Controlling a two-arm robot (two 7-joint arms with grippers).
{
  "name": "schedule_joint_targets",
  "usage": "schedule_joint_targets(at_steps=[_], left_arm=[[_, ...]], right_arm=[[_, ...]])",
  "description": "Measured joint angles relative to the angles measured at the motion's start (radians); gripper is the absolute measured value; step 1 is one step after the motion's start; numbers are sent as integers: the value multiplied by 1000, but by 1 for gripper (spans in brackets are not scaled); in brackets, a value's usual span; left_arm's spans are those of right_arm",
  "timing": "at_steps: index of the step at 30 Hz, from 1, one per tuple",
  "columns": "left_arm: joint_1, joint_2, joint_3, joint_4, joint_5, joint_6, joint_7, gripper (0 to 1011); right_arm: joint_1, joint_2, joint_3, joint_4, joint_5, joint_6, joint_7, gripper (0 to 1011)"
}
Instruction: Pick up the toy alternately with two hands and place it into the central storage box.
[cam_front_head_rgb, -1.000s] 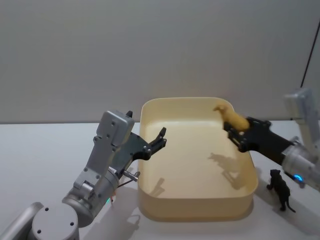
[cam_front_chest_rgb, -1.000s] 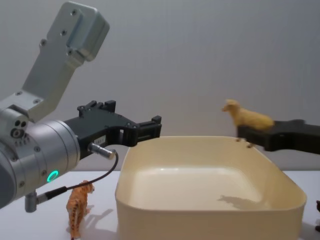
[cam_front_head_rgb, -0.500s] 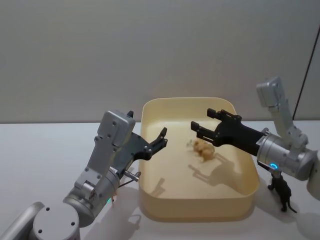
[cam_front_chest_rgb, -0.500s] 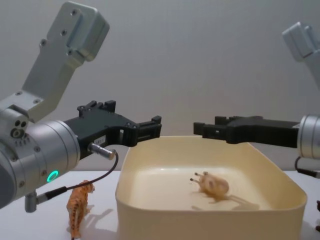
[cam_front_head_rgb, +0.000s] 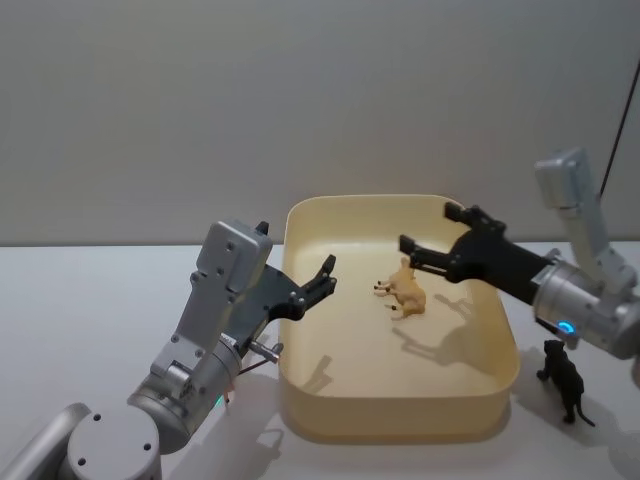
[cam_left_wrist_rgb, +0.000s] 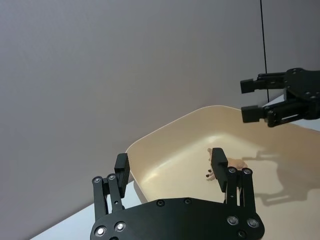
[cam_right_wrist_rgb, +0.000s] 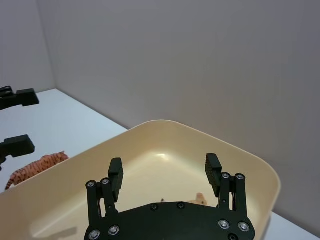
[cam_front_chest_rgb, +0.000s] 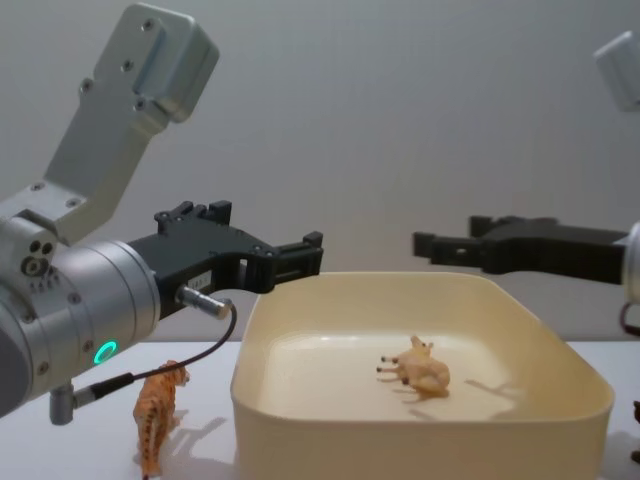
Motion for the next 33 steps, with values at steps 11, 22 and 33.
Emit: schedule_joint_targets(at_steps=[11,22,33], left_arm=[[0,0,0,0,0,0,0,1001],[0,0,0,0,0,0,0,1001],[0,0,0,0,0,0,0,1001]], right_arm=[[-105,80,60,-143,53,5,-54,1001],[-272,182,123,-314,134,44,-70,1001],[-451,282,192,-436,186,57,-107,1001]])
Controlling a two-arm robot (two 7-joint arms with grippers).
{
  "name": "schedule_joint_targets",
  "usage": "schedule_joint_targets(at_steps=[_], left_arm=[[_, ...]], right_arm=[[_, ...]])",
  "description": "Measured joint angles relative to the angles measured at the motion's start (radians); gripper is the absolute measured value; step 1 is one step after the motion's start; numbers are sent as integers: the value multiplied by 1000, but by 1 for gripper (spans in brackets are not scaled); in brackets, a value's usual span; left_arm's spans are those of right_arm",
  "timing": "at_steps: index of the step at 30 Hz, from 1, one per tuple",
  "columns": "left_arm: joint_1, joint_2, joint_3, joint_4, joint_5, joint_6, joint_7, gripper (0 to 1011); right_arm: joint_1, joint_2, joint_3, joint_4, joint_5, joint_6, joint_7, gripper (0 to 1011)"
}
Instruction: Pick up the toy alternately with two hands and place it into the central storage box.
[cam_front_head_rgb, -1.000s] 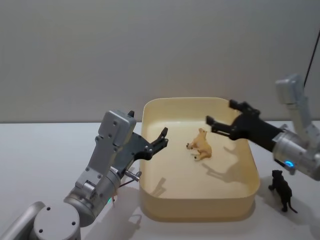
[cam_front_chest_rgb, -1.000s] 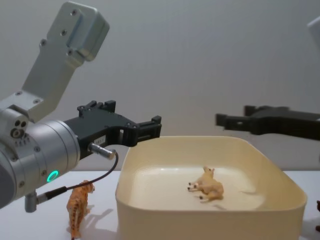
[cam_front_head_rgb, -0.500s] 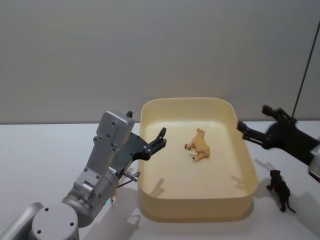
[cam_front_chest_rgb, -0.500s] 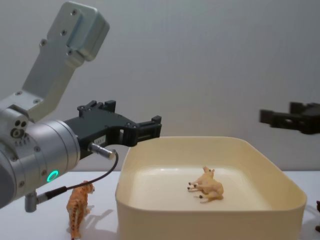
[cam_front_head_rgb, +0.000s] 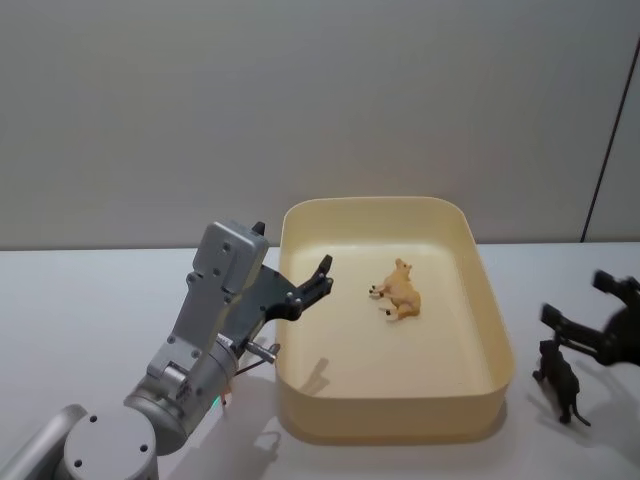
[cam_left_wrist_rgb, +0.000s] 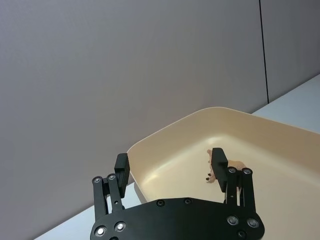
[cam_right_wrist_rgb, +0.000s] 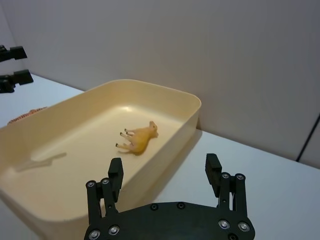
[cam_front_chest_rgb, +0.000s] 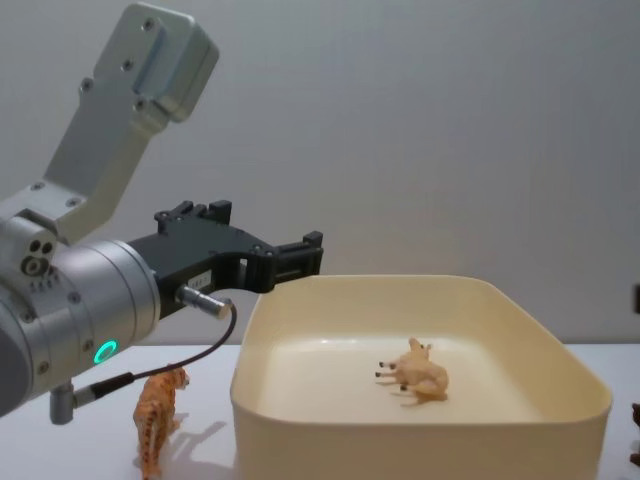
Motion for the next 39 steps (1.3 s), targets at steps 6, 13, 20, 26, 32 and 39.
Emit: schedule_joint_targets(at_steps=[6,13,20,26,32,39], left_arm=[[0,0,0,0,0,0,0,1001],[0,0,0,0,0,0,0,1001],[0,0,0,0,0,0,0,1001],[0,0,0,0,0,0,0,1001],[0,0,0,0,0,0,0,1001],[0,0,0,0,0,0,0,1001]], right_arm=[[-86,46,36,-48,15,-2,-27,1001],[-149,81,59,-81,27,19,-34,1001],[-170,94,62,-90,30,50,-29,1001],[-170,95,53,-82,23,86,-25,1001],[-147,82,33,-57,5,127,-30,1001],[-104,56,4,-21,-26,156,-35,1001]])
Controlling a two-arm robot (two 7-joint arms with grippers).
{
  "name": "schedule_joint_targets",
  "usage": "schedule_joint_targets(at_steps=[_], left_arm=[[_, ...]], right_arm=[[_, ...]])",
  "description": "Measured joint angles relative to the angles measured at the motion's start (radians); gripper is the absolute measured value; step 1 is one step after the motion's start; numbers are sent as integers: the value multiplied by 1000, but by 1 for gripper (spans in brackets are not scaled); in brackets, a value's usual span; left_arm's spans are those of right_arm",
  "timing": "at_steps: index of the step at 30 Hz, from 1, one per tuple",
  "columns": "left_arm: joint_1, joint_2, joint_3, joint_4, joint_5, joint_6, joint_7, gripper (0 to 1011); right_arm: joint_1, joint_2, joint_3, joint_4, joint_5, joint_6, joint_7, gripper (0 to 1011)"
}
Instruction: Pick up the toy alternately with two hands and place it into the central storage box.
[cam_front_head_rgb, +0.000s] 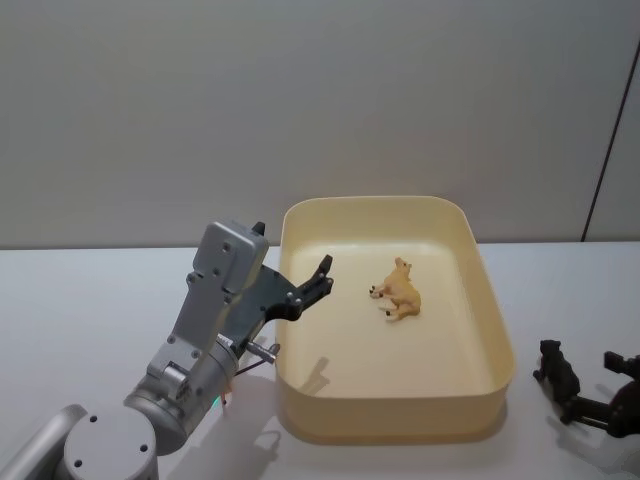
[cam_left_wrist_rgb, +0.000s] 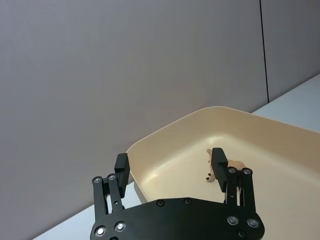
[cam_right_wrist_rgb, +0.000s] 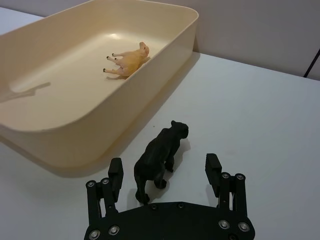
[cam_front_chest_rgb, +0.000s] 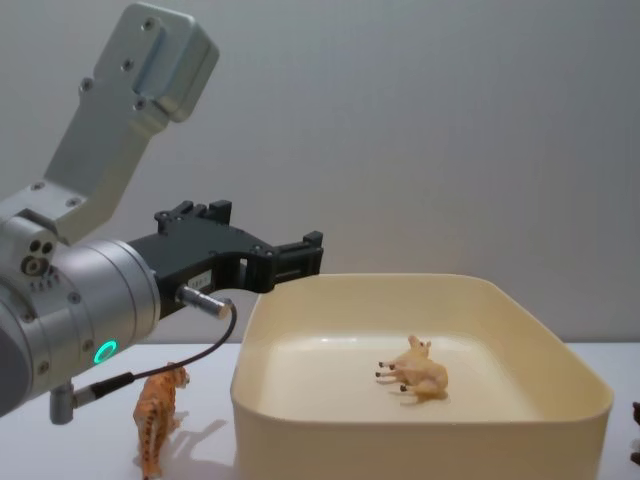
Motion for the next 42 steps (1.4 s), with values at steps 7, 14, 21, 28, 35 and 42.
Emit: schedule_joint_targets(at_steps=[7,14,21,28,35,42], left_arm=[[0,0,0,0,0,0,0,1001],[0,0,0,0,0,0,0,1001],[0,0,0,0,0,0,0,1001],[0,0,0,0,0,0,0,1001],[0,0,0,0,0,0,0,1001],[0,0,0,0,0,0,0,1001]], right_arm=[[53,-35,-34,44,-35,12,0,1001],[87,-59,-59,74,-63,19,0,999],[106,-73,-73,91,-79,23,0,855],[119,-83,-82,103,-89,26,0,650],[126,-87,-87,109,-95,28,0,448],[126,-86,-88,110,-97,22,-6,333]])
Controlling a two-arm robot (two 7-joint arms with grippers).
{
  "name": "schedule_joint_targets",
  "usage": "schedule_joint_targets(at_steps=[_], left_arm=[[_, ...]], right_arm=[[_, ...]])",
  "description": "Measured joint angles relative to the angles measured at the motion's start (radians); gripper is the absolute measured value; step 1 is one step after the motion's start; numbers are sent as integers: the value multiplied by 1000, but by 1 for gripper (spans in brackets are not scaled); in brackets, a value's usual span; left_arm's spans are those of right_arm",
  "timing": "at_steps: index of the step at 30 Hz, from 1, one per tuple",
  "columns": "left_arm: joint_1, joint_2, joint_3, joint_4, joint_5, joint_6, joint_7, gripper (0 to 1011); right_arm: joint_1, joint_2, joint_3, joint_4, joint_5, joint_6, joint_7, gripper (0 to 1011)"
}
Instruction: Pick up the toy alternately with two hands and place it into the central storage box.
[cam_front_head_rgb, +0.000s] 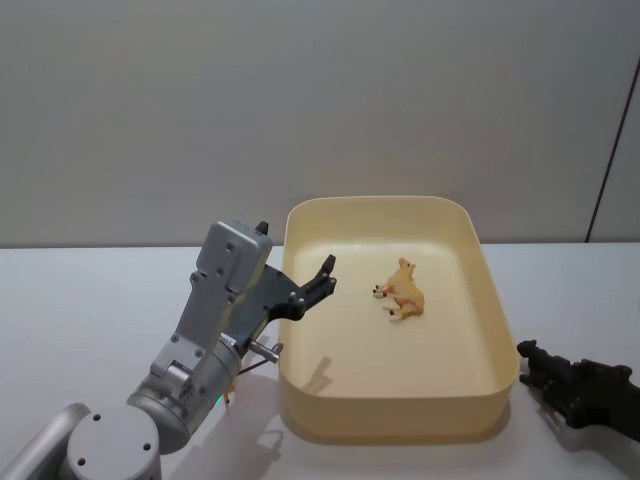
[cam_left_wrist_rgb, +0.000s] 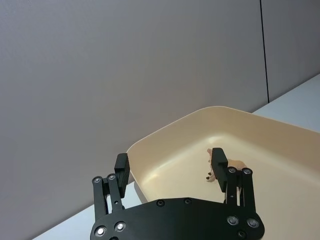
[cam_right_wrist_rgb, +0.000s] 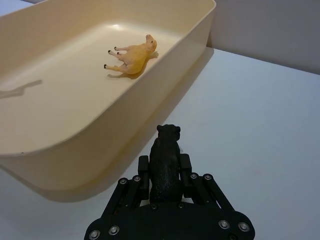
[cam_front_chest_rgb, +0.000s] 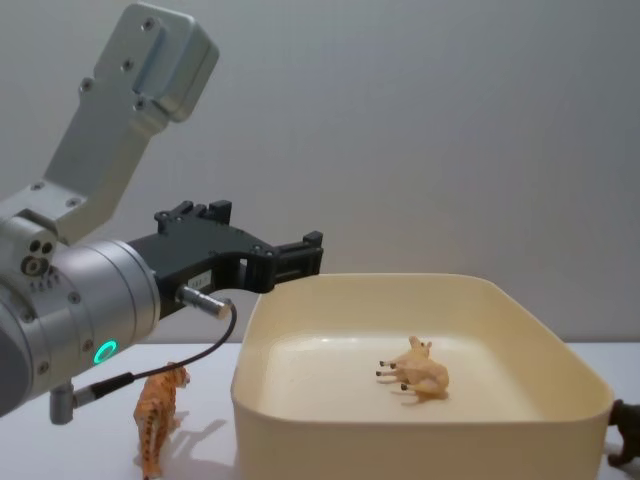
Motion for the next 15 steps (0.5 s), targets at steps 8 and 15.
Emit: schedule_joint_targets(at_steps=[8,15], left_arm=[[0,0,0,0,0,0,0,1001],[0,0,0,0,0,0,0,1001]], right_arm=[[-10,8,8,-10,-10,-55,-36,333],[-14,16,17,-21,-28,-119,-71,333]])
